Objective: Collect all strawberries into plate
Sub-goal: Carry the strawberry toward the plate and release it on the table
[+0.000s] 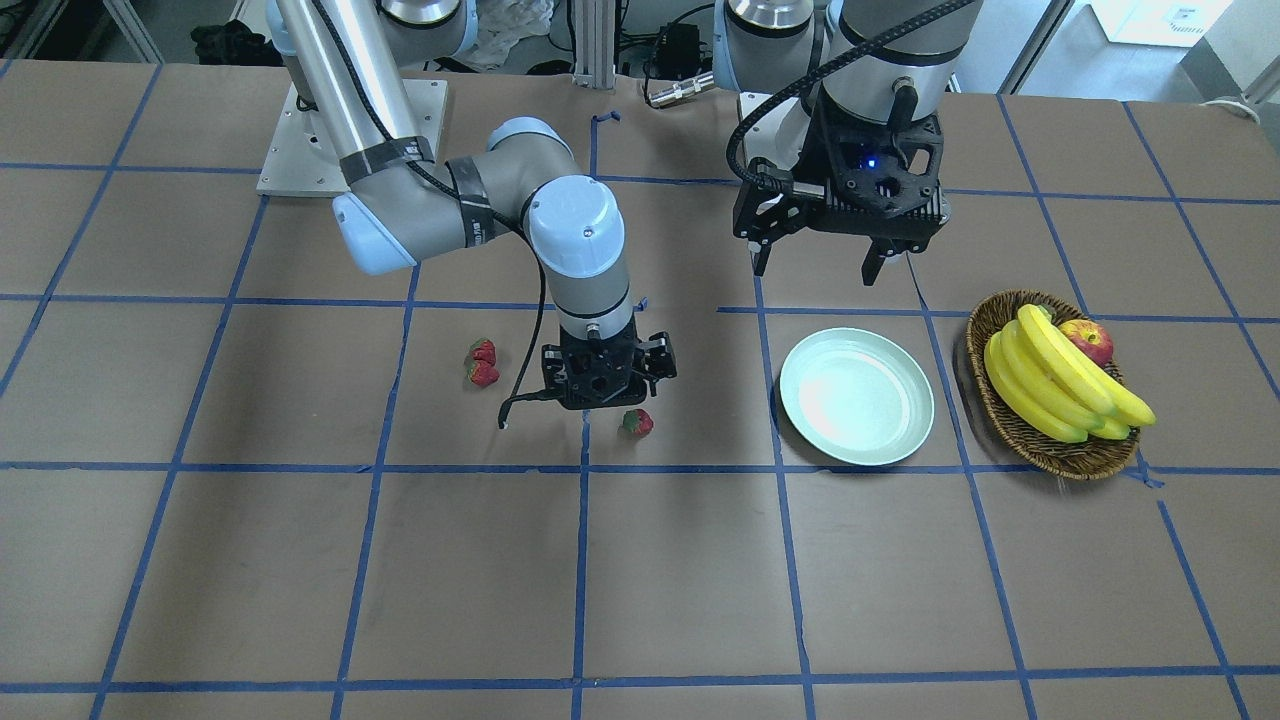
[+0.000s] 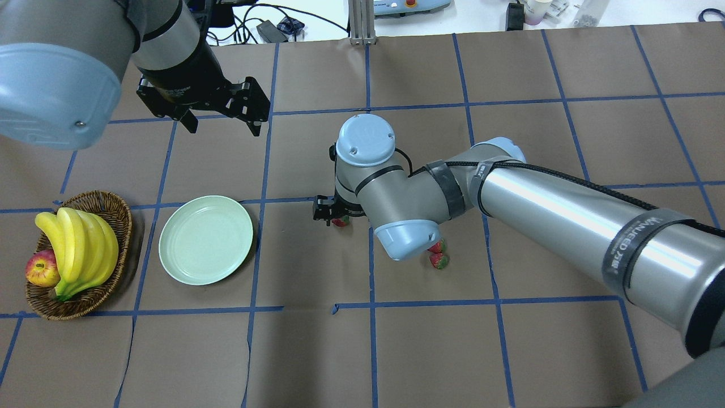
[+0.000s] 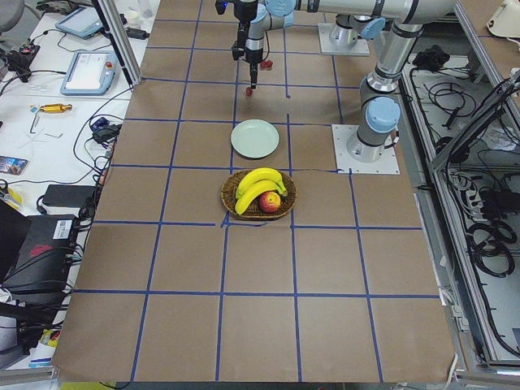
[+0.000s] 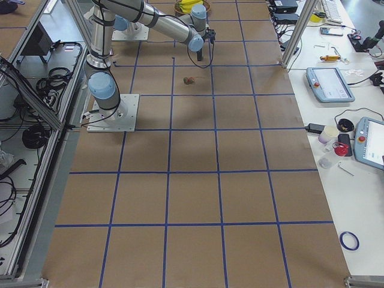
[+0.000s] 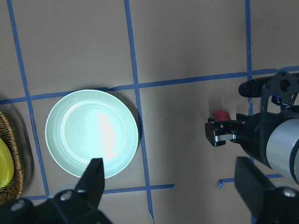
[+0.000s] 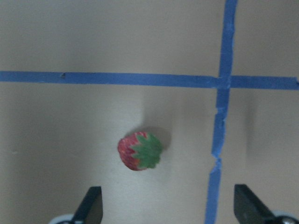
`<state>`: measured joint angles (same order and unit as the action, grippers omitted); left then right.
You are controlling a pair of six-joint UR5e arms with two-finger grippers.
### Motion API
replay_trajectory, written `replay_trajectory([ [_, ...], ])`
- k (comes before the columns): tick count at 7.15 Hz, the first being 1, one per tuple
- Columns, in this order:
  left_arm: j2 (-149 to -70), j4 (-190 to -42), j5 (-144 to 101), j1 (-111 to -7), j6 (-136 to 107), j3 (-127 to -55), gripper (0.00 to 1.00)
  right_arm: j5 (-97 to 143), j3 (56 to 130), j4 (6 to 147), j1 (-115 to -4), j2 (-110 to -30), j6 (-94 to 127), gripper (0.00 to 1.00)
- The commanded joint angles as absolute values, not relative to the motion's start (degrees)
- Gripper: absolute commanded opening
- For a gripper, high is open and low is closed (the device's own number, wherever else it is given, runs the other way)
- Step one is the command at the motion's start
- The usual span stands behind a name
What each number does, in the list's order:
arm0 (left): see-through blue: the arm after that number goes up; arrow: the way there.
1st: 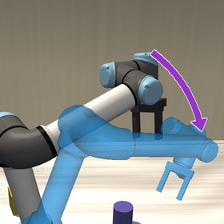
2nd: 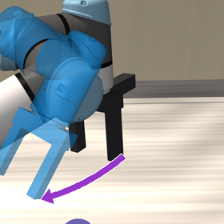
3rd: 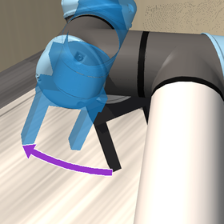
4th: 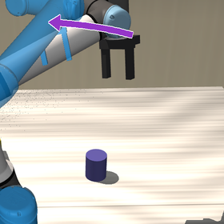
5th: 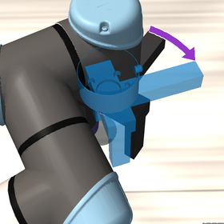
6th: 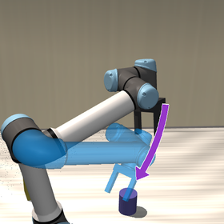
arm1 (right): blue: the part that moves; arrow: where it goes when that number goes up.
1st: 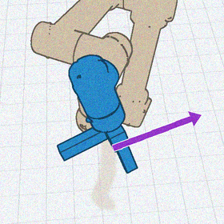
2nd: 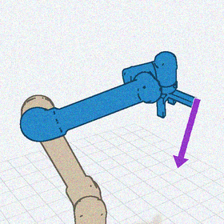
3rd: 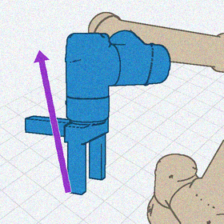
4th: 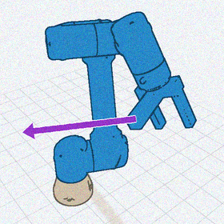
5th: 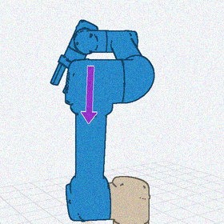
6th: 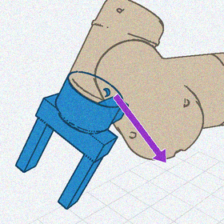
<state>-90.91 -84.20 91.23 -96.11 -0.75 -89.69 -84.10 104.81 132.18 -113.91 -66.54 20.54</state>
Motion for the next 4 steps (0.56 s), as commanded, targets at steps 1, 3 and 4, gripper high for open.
replay_trajectory([
  [1, -90.9, -84.2, 91.3, -96.2, -0.9, -89.9, 1.00, -86.7, 105.2, 121.6, -106.8, -71.1, 8.7, 1.00],
  [3, -90.9, -84.3, 91.4, -96.2, -0.9, -90.0, 1.00, -92.9, 106.9, 114.5, -104.9, -72.2, 7.6, 1.00],
  [4, -90.9, -84.3, 91.4, -96.2, -1.1, -90.1, 1.00, -93.7, 107.7, 114.5, -104.8, -71.7, 8.0, 1.00],
])
